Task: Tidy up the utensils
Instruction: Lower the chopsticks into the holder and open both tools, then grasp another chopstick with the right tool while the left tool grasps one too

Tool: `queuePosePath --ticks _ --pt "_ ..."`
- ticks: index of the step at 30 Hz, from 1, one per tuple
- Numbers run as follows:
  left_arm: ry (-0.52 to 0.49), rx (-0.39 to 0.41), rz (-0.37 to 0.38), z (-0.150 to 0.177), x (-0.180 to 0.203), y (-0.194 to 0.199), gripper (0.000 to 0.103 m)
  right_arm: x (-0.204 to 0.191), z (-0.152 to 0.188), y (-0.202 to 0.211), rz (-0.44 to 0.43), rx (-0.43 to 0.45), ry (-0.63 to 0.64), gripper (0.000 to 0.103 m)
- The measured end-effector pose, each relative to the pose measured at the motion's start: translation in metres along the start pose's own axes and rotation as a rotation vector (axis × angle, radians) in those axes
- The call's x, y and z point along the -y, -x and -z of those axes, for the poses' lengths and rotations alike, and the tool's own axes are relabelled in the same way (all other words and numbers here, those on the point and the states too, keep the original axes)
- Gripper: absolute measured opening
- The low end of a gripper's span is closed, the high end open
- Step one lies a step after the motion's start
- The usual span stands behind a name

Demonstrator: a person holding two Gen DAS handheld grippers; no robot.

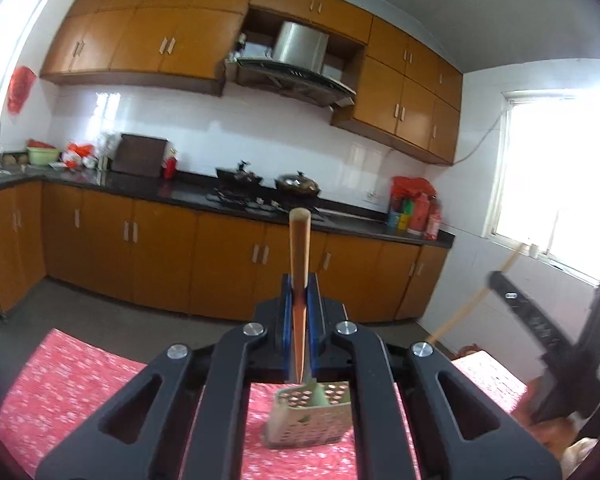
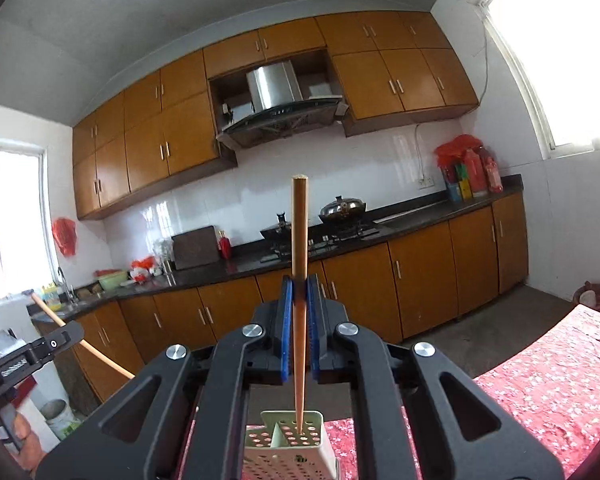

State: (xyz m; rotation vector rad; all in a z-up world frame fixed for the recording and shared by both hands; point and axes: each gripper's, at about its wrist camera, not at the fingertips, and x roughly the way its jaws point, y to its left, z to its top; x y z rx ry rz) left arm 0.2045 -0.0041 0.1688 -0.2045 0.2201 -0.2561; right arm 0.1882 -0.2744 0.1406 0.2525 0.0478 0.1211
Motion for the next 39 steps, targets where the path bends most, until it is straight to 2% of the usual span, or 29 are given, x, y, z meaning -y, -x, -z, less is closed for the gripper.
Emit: queuePosePath --ticks 2,6,11,12,13,14,15,18,22,24,27,29,31,33,35,39 --pt "-0.006 -0.029 0.007 0.01 0.006 -0.016 0.008 0.002 0.014 -0.018 0.011 -0.055 0.007 0.008" --pt "-0.021 -0.108 -0.003 0.033 0.01 -0.049 0.008 0.009 0.038 -0.029 0.014 -0.144 -0.009 0.008" --pt "-0.019 -0.164 -0.016 0.052 0.004 -0.064 0.01 0.013 0.044 -0.021 0.002 -0.181 -0.007 0.011" --pt "-0.019 -0.166 -0.017 0.055 0.002 -0.063 0.014 0.012 0.042 -0.019 0.003 -0.18 -0.004 0.022" --pt "-0.017 -0.166 -0.021 0.056 0.001 -0.06 0.018 0.012 0.041 -0.016 0.005 -0.175 0.0 0.042" --pt "-0.014 -0.162 -0.025 0.056 -0.002 -0.056 0.029 0.013 0.038 -0.009 0.005 -0.16 0.002 0.05" --pt "-0.01 -0.155 -0.03 0.056 -0.004 -0.052 0.039 0.012 0.036 -0.005 0.005 -0.151 0.006 0.054" --pt "-0.005 -0.126 -0.055 0.051 -0.011 -0.033 0.057 0.016 0.03 0.016 0.007 -0.142 0.015 0.057" --pt "-0.024 -0.113 -0.126 0.053 -0.025 0.001 0.069 0.03 0.037 0.038 0.036 -0.184 0.026 0.07" --pt "-0.046 -0.119 -0.167 0.062 -0.032 0.017 0.078 0.04 0.053 0.047 0.066 -0.241 0.036 0.071" --pt "-0.108 -0.165 -0.258 0.092 -0.045 0.034 0.083 0.058 0.091 0.048 0.113 -0.384 0.034 0.07" --pt "-0.142 -0.226 -0.312 0.12 -0.057 0.038 0.084 0.072 0.126 0.043 0.14 -0.512 0.009 0.06" --pt "-0.16 -0.288 -0.338 0.142 -0.066 0.038 0.084 0.079 0.154 0.037 0.151 -0.627 -0.02 0.036" --pt "-0.156 -0.366 -0.361 0.169 -0.077 0.037 0.084 0.082 0.179 0.034 0.149 -0.709 -0.042 0.026" --pt "-0.127 -0.42 -0.373 0.189 -0.086 0.036 0.084 0.08 0.196 0.033 0.149 -0.755 -0.049 0.025" --pt "-0.087 -0.471 -0.37 0.212 -0.094 0.04 0.084 0.074 0.217 0.033 0.144 -0.802 -0.044 0.023"
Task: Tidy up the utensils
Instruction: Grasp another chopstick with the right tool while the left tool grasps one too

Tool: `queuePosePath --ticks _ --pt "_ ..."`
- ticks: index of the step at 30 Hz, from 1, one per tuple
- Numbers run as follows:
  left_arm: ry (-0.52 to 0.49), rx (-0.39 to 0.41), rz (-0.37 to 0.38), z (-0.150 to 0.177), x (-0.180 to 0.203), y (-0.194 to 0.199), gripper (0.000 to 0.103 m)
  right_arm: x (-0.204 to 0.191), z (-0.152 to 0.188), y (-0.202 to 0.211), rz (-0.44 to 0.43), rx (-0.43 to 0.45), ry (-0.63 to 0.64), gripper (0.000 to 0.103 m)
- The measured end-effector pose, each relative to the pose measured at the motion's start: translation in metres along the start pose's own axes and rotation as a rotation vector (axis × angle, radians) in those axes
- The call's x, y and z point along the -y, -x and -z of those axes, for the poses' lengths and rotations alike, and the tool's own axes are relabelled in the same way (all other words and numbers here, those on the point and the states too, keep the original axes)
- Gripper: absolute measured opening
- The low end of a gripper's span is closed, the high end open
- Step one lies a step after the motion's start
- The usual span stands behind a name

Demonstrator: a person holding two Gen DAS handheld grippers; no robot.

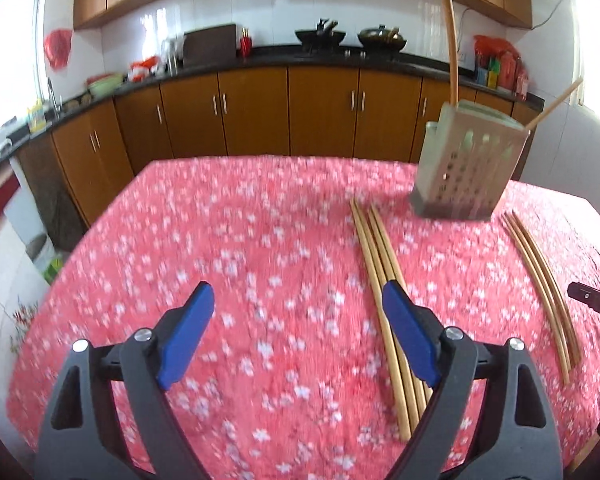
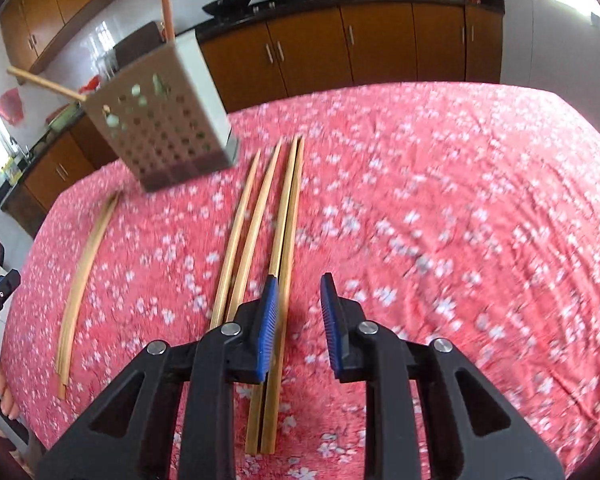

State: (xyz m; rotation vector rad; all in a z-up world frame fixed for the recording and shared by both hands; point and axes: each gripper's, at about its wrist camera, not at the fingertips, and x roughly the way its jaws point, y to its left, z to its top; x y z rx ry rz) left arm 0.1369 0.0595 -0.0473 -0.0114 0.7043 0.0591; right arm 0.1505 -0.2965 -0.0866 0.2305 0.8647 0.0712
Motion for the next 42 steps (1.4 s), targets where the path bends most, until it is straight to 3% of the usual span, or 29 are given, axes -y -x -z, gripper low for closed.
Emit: queuePosePath --ticks 5,8,10,14,17,27,33,42 --pt "0.0 -0.037 0.02 0.015 0.003 -0.004 0.084 -0.008 0.003 -0.007 0.026 -0.015 0.034 0.022" --pt "-0.012 -0.069 0.03 0.019 0.011 -0.011 0.084 -0.01 0.004 -0.01 0.083 -0.006 0.065 0.01" --pt "-0.019 -0.088 0.041 0.02 0.018 -0.015 0.077 -0.006 0.003 -0.01 0.103 0.002 0.047 0.008" --pt "-0.03 -0.143 0.068 0.022 0.026 -0.026 0.051 -0.003 0.001 -0.013 0.102 0.004 0.037 0.008" --pt "-0.025 -0.184 0.107 0.025 0.031 -0.034 0.038 -0.003 0.003 -0.011 0.108 0.009 0.048 0.008" --pt "-0.058 -0.192 0.147 0.026 0.044 -0.035 0.02 -0.004 0.003 -0.01 0.11 0.01 0.052 0.008" --pt "-0.074 -0.194 0.115 0.029 0.048 -0.039 0.009 -0.004 0.002 -0.011 0.109 0.009 0.063 0.008" --pt "-0.001 -0.194 0.016 0.011 0.003 -0.061 0.009 0.017 -0.016 -0.021 0.152 0.021 0.042 0.008"
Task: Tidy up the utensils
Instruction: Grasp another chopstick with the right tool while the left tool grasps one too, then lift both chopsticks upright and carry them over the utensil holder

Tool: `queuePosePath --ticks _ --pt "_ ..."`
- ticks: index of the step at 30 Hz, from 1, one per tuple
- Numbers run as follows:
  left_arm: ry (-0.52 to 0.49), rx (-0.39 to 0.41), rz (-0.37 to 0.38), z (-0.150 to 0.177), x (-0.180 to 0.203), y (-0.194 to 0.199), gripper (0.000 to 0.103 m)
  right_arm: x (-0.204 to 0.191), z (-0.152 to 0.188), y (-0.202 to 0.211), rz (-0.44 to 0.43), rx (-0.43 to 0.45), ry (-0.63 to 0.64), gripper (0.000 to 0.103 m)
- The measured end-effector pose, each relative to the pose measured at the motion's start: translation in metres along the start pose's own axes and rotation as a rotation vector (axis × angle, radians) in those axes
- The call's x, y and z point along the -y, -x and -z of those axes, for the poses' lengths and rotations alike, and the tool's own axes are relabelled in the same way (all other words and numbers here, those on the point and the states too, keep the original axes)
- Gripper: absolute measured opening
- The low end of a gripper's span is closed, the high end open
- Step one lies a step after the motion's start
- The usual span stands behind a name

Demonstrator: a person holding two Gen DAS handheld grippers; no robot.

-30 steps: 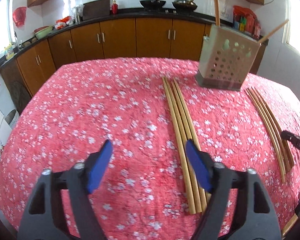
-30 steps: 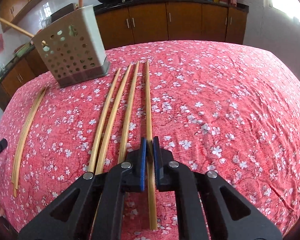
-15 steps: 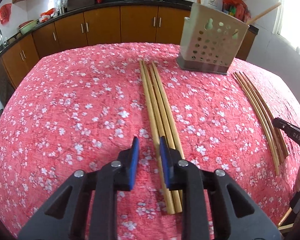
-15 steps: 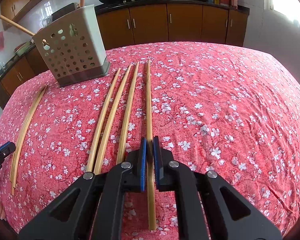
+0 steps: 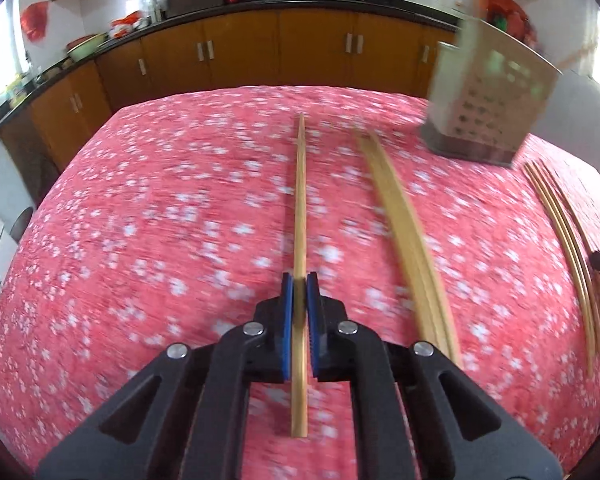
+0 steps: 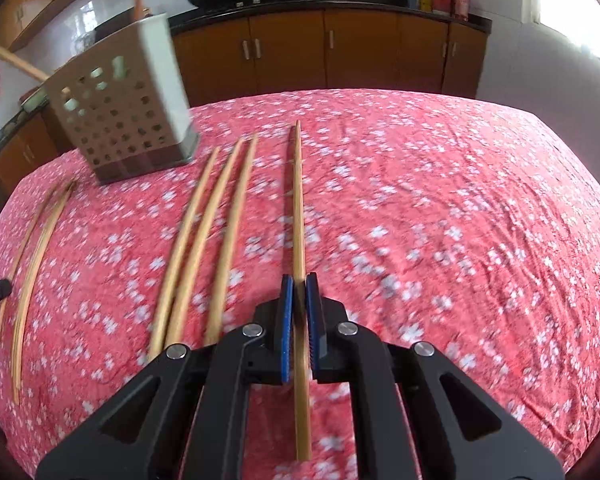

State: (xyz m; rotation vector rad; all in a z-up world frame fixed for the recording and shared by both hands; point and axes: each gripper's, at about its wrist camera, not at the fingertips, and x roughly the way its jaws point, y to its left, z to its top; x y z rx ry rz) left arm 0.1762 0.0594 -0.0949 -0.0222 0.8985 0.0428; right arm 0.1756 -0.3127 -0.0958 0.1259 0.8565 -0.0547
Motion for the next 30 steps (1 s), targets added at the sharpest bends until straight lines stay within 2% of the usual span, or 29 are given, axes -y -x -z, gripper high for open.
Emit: queuePosePath --ticks 3,12,30 --pt "0.045 0.001 0.027 -0.001 -0.014 0.0 0.011 0.01 -0.005 -0.004 -0.006 0.003 -0.039 0.008" --pt "0.063 0.001 0.048 -0.001 -0.016 0.002 0.011 0.008 -0.004 -0.007 0.0 0.002 -0.035 0.008" --pt "0.052 -0.001 0.034 0.0 -0.014 0.001 0.011 0.007 -0.003 -0.007 -0.005 0.003 -0.043 0.009"
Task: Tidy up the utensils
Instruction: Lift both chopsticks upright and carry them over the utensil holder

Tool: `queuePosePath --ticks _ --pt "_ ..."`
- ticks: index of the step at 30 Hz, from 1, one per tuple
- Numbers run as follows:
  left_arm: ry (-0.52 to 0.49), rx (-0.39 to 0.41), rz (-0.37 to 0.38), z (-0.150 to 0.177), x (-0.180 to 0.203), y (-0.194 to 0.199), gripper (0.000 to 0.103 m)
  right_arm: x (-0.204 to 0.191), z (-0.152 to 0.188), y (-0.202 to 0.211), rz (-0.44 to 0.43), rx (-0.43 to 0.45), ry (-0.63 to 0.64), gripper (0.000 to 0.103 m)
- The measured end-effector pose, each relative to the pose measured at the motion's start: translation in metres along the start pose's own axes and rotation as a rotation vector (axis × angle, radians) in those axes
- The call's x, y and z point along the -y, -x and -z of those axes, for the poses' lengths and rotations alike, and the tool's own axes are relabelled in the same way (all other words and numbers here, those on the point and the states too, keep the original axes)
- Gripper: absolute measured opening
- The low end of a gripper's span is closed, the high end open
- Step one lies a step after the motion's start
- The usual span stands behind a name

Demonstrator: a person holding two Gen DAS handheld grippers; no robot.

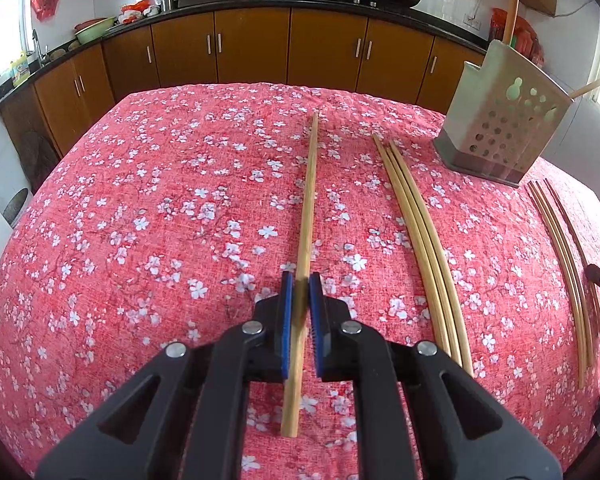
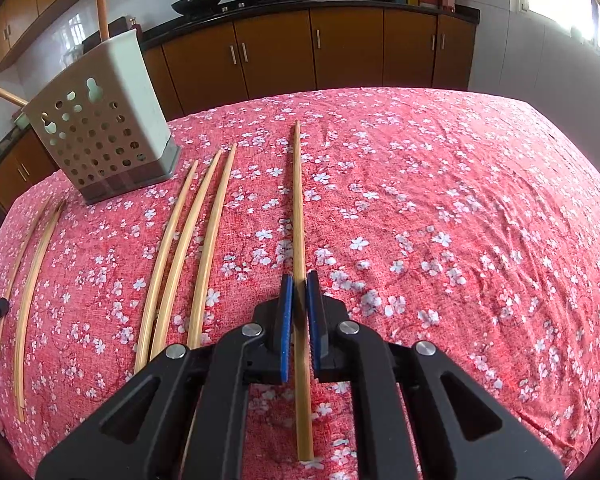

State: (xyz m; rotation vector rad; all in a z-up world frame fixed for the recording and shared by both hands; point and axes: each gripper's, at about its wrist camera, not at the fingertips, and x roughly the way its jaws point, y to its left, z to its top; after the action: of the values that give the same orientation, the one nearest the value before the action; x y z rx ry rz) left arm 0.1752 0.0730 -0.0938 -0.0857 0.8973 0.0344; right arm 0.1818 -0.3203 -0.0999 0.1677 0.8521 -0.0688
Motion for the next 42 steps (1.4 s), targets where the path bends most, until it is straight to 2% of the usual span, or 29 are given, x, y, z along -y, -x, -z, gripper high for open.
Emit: queuePosePath --ticks 7,19,28,37,42 --pt "0.005 0.001 0.004 0.001 -0.001 0.002 0.011 -0.004 0.002 0.002 0.017 0.001 0.011 0.009" --pt "-0.044 -0.004 -0.01 0.006 0.003 0.008 0.008 0.003 0.009 0.015 -0.03 0.013 -0.009 0.008" --pt "-0.064 0.163 0.023 -0.016 0.005 0.061 0.008 0.009 -0.007 0.067 -0.058 0.167 -0.03 0.008" --pt "-0.03 0.363 0.064 -0.043 0.011 0.121 0.008 0.008 -0.028 0.11 -0.093 0.315 -0.047 0.008" --pt "-0.034 0.41 0.069 -0.056 0.016 0.134 0.008 0.004 -0.037 0.119 -0.094 0.361 -0.035 0.008"
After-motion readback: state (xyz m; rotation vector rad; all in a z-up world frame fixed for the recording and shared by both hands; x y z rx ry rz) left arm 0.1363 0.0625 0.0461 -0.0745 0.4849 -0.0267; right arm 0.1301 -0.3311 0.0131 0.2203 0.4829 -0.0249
